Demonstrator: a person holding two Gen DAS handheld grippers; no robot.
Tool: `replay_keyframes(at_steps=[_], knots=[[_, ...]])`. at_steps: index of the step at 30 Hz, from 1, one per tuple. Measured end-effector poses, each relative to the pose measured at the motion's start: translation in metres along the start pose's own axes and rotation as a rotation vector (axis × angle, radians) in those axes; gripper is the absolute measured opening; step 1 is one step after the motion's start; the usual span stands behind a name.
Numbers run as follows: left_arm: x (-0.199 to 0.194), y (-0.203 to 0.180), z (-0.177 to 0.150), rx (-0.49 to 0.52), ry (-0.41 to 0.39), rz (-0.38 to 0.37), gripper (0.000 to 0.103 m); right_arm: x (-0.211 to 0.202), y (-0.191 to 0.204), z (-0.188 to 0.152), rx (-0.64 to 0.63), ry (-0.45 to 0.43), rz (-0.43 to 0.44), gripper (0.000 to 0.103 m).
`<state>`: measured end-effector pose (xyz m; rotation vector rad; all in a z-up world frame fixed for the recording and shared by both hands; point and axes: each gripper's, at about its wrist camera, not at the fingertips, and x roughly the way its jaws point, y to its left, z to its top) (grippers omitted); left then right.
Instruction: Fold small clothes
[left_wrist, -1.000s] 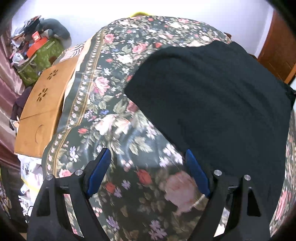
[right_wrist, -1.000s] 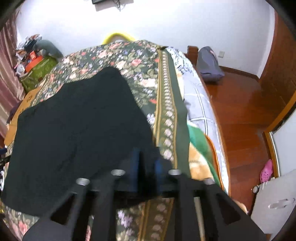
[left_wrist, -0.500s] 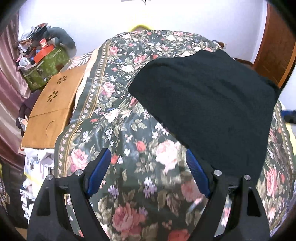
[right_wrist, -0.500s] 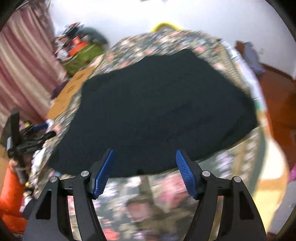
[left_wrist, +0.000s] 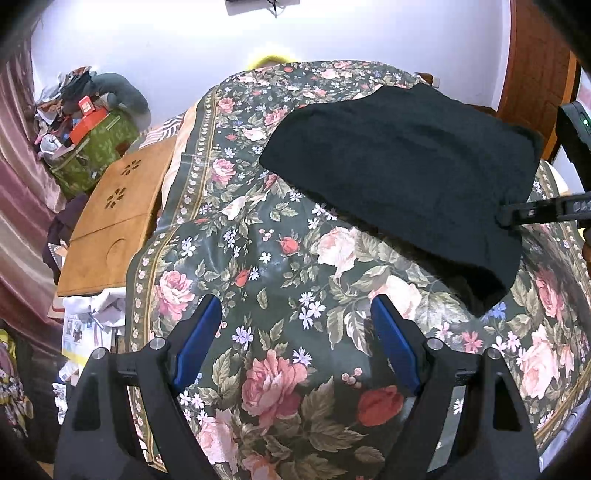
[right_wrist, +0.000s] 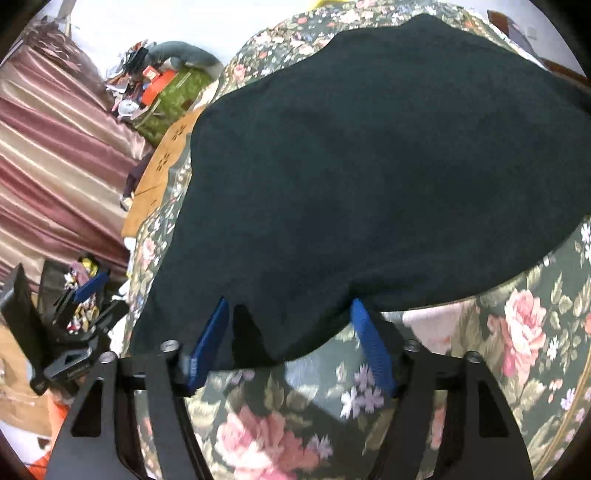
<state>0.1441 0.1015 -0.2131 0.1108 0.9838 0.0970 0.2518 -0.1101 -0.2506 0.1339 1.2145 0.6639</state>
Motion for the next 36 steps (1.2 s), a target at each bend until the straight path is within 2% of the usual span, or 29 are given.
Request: replay_keyframes(at_steps=[1,2,5,8,11,18,25,27,31,34,36], knots=[[0.002,0.001,0.001,-0.007,0.003,-0.002,0.083,-0.001,0.004,-0.002,-0.029,-0.011,-0.019,0.044],[0.003,0.001,0.002,-0.012,0.004,-0.002,0.083,-0.001,0.005,-0.002,-0.048,-0.018,-0.029,0.035],[0.004,0.003,0.007,-0.032,0.005,-0.002,0.083,-0.008,-0.002,-0.001,-0.059,-0.021,0.005,0.016],[0.004,0.002,0.014,-0.046,0.003,-0.003,0.083,-0.018,-0.005,-0.006,-0.087,-0.041,0.012,0.010],[0.003,0.000,0.024,-0.052,-0.002,-0.023,0.083,-0.027,-0.009,-0.016,-0.131,-0.037,-0.015,0.010],[0.018,-0.020,0.062,-0.060,-0.010,-0.106,0.083,-0.053,-0.050,-0.033,-0.108,-0.027,-0.098,0.009],[0.063,-0.040,0.102,-0.119,0.053,-0.266,0.083,-0.073,-0.088,-0.040,-0.050,-0.050,-0.202,0.010],[0.075,-0.047,0.114,-0.136,0.071,-0.325,0.083,-0.076,-0.093,-0.043,-0.033,-0.058,-0.207,0.014],[0.088,-0.057,0.127,-0.147,0.096,-0.417,0.083,-0.076,-0.093,-0.046,-0.025,-0.053,-0.216,0.015],[0.094,-0.066,0.132,-0.157,0.116,-0.495,0.077,-0.078,-0.095,-0.047,-0.016,-0.043,-0.221,0.021],[0.096,-0.074,0.133,-0.139,0.123,-0.516,0.071,-0.080,-0.099,-0.048,-0.009,-0.047,-0.219,0.027]])
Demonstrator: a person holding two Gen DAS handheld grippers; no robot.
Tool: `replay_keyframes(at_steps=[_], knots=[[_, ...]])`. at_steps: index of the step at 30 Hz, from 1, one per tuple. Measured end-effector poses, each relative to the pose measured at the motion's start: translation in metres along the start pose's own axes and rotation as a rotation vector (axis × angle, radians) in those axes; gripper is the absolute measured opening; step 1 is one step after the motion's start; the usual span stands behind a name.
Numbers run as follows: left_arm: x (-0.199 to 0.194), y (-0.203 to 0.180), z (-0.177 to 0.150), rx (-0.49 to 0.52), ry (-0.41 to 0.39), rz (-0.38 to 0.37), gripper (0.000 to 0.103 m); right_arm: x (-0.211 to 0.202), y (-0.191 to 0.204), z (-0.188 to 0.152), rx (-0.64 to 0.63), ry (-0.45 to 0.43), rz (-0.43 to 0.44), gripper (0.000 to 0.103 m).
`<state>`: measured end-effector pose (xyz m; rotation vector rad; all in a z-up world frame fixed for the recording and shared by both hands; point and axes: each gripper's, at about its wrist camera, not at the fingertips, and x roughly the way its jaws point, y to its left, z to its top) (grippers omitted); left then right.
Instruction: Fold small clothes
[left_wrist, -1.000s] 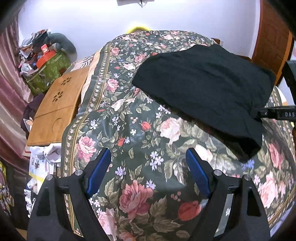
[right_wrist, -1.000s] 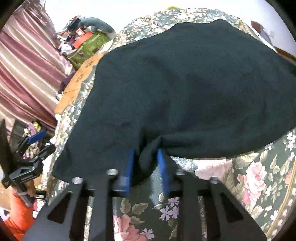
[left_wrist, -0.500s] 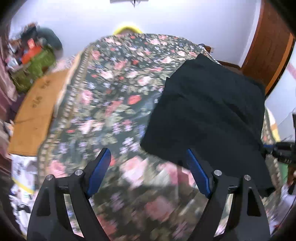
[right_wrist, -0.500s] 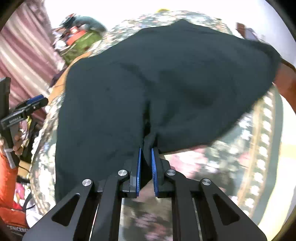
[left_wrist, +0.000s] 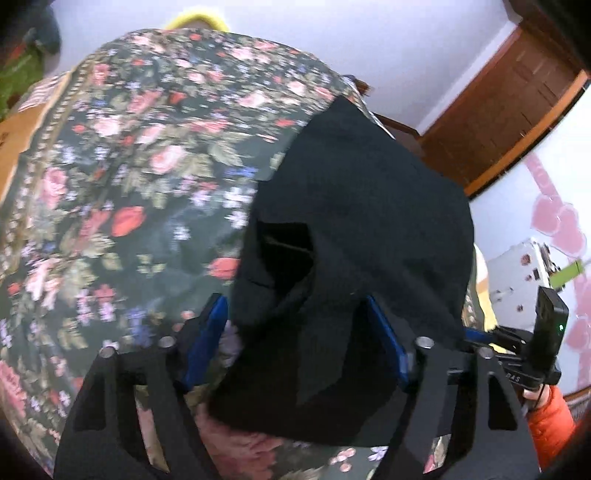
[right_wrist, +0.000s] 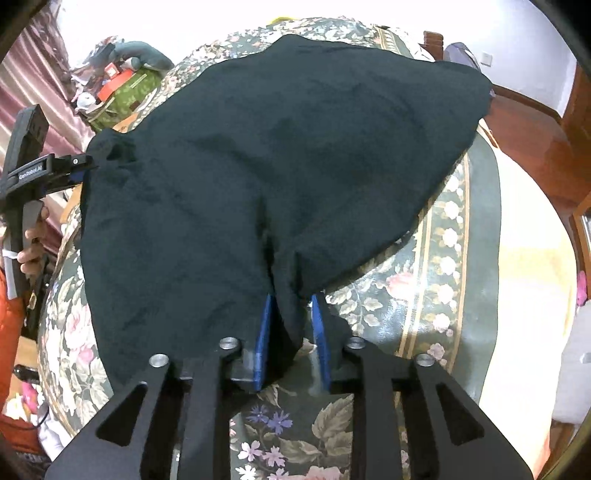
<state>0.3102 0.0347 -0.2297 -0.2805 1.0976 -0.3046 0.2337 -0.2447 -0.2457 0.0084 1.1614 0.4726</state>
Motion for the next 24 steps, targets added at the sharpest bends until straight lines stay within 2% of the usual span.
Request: replay_keyframes(at_steps=[1,3,4,5,6,8,12,17,24], knots=[[0.004,-0.004,0.000,0.011,0.005,0.015,0.067,0.000,-0.001,0.000,0.007,-0.002,0.002,0.029],[0.011,-0.011,-0.001,0.043,0.015,0.061,0.052,0.001,-0.003,-0.001,0.021,0.002,0.006,0.035],[0.013,-0.012,-0.002,0.051,0.018,0.076,0.034,0.002,-0.003,-0.001,0.026,0.006,0.005,0.037],[0.014,-0.012,-0.002,0.047,0.027,0.068,0.024,0.001,-0.002,-0.002,0.029,0.007,0.001,0.040],[0.013,-0.010,-0.002,0.022,0.029,0.060,0.023,0.001,-0.002,-0.003,0.027,0.008,-0.001,0.043],[0.007,-0.008,-0.003,-0.008,0.027,0.060,0.019,-0.001,0.002,-0.004,0.017,0.011,0.001,0.043],[-0.016,-0.012,-0.017,0.007,-0.007,0.092,0.018,-0.003,0.001,-0.008,0.021,0.010,0.014,0.044],[-0.049,-0.010,-0.053,0.007,-0.015,0.163,0.018,0.002,0.010,-0.011,0.015,0.021,0.065,0.044],[-0.074,0.011,-0.112,-0.064,0.047,0.152,0.018,0.013,0.036,-0.007,-0.020,-0.019,0.134,0.047]])
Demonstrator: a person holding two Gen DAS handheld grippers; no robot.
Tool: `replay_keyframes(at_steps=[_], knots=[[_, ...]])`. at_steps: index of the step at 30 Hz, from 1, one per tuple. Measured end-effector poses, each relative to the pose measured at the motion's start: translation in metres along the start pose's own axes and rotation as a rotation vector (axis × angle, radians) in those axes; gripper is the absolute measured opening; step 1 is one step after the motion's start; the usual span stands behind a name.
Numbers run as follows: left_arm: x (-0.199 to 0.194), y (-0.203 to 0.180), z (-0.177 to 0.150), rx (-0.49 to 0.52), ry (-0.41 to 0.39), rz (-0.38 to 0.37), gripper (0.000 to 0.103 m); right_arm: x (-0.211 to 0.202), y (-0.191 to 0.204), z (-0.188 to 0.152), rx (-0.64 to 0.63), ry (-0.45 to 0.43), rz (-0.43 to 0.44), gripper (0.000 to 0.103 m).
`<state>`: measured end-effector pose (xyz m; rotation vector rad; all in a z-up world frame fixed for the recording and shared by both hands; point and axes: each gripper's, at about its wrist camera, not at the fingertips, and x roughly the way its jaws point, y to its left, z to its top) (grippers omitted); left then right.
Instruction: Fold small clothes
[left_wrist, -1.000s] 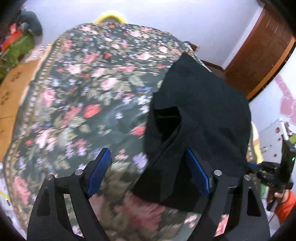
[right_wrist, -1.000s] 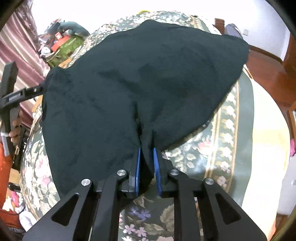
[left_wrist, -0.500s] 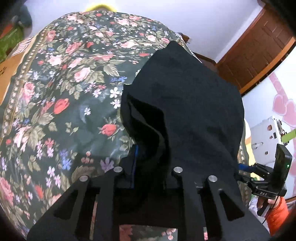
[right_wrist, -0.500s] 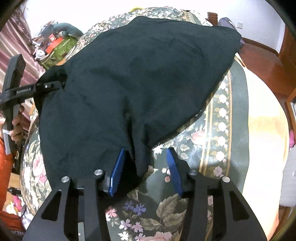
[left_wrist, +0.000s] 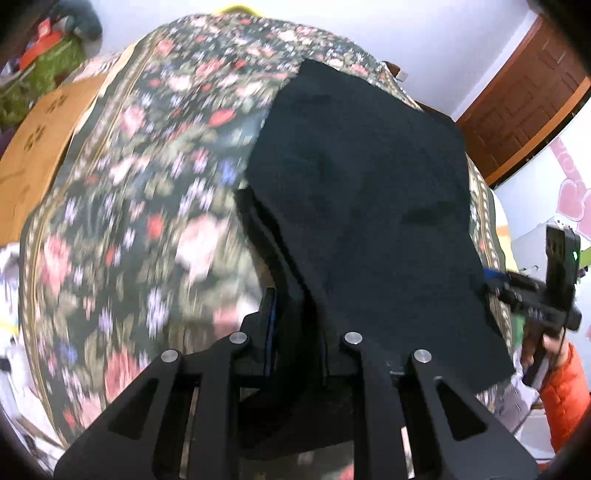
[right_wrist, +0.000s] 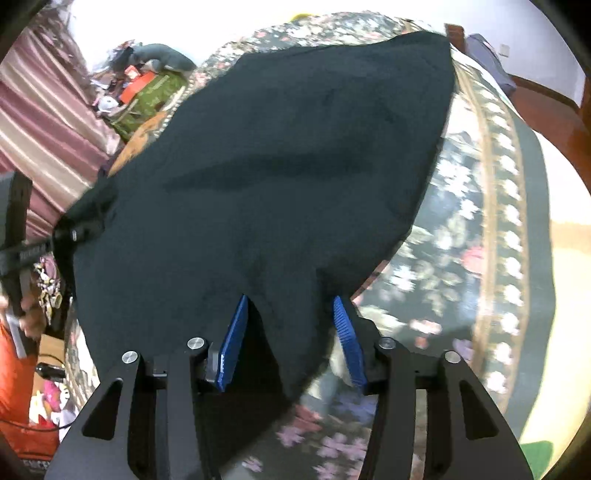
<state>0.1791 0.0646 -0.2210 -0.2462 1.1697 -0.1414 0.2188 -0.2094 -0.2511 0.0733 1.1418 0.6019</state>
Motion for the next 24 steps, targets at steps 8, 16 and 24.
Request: replay_keyframes(at_steps=[8,16,24], knots=[[-0.017,-0.016,-0.040,0.028,0.025,-0.002,0.018,0.005,0.006,0.009,-0.060,-0.021,-0.023,0.017],[-0.025,-0.037,-0.040,0.176,-0.041,0.196,0.033,-0.026,0.002,-0.002,-0.085,0.023,-0.070,0.020],[-0.041,-0.006,-0.045,0.114,-0.064,0.191,0.056,-0.061,0.016,-0.027,-0.148,-0.013,-0.091,0.070]])
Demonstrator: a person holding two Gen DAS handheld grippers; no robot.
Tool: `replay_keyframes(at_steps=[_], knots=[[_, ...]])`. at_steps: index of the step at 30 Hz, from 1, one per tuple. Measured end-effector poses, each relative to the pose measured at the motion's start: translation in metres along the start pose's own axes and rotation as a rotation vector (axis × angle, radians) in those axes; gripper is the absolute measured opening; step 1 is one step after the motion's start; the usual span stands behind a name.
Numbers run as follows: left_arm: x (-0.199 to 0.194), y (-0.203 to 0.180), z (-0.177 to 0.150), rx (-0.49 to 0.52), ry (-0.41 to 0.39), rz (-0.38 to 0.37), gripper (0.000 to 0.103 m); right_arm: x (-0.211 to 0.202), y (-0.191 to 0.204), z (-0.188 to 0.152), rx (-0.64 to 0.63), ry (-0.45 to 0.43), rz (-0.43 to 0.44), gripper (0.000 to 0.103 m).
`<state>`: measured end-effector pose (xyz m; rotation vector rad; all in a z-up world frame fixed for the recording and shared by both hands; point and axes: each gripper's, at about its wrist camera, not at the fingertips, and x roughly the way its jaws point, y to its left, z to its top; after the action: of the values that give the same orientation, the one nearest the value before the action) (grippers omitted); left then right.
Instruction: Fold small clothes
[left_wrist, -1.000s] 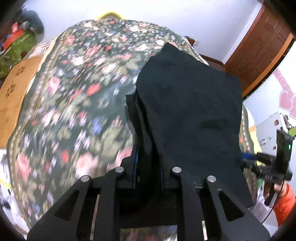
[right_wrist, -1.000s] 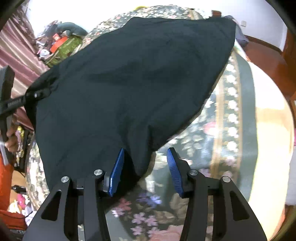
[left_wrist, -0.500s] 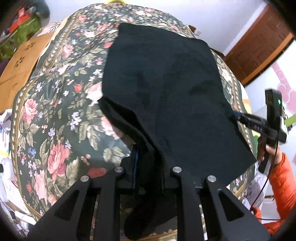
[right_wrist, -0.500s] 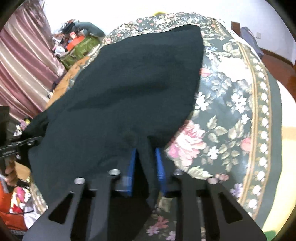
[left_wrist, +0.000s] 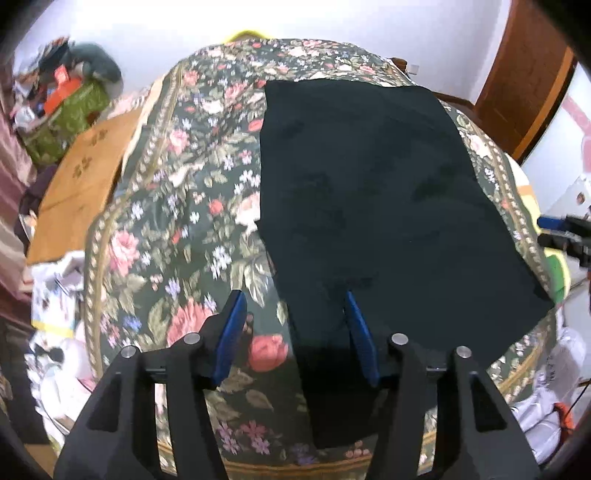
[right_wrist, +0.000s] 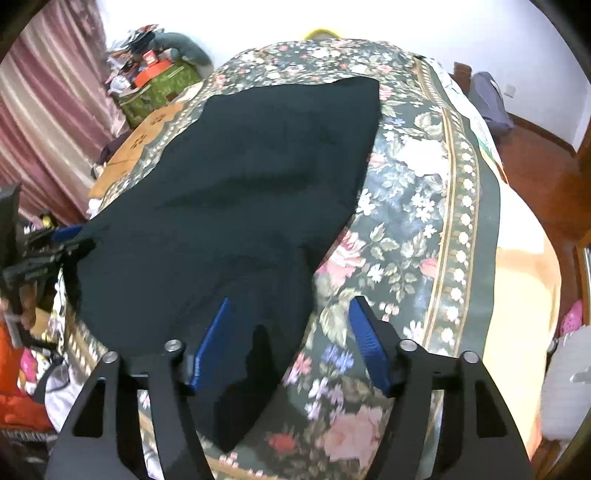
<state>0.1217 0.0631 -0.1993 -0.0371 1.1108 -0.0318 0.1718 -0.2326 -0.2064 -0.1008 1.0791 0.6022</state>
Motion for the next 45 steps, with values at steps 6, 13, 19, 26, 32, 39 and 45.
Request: replay_keyframes(at_steps=[6,13,19,26,32,39,45], knots=[[0.007,-0.012,-0.010,-0.014,0.056,-0.100,0.060,0.023,0.010,-0.015,0.005,0.096,0.072,0.071],[0.011,-0.024,-0.012,-0.012,0.058,-0.157,0.037,0.045,0.017,-0.026,0.006,0.119,0.105,0.065],[0.008,-0.036,-0.009,0.029,0.054,-0.131,0.021,0.039,0.024,-0.022,-0.024,0.067,0.122,0.009],[-0.008,-0.040,-0.002,0.064,0.016,-0.120,0.019,0.012,0.014,0.007,-0.053,-0.009,0.151,0.005],[-0.030,-0.046,0.024,0.077,-0.059,-0.138,0.018,-0.018,0.007,0.034,-0.080,-0.130,0.140,0.005],[-0.047,-0.052,0.071,0.102,-0.155,-0.142,0.017,-0.032,0.005,0.063,-0.086,-0.209,0.119,0.005],[-0.036,-0.045,0.123,0.079,-0.200,-0.130,0.016,-0.029,-0.002,0.097,-0.077,-0.244,0.097,0.005]])
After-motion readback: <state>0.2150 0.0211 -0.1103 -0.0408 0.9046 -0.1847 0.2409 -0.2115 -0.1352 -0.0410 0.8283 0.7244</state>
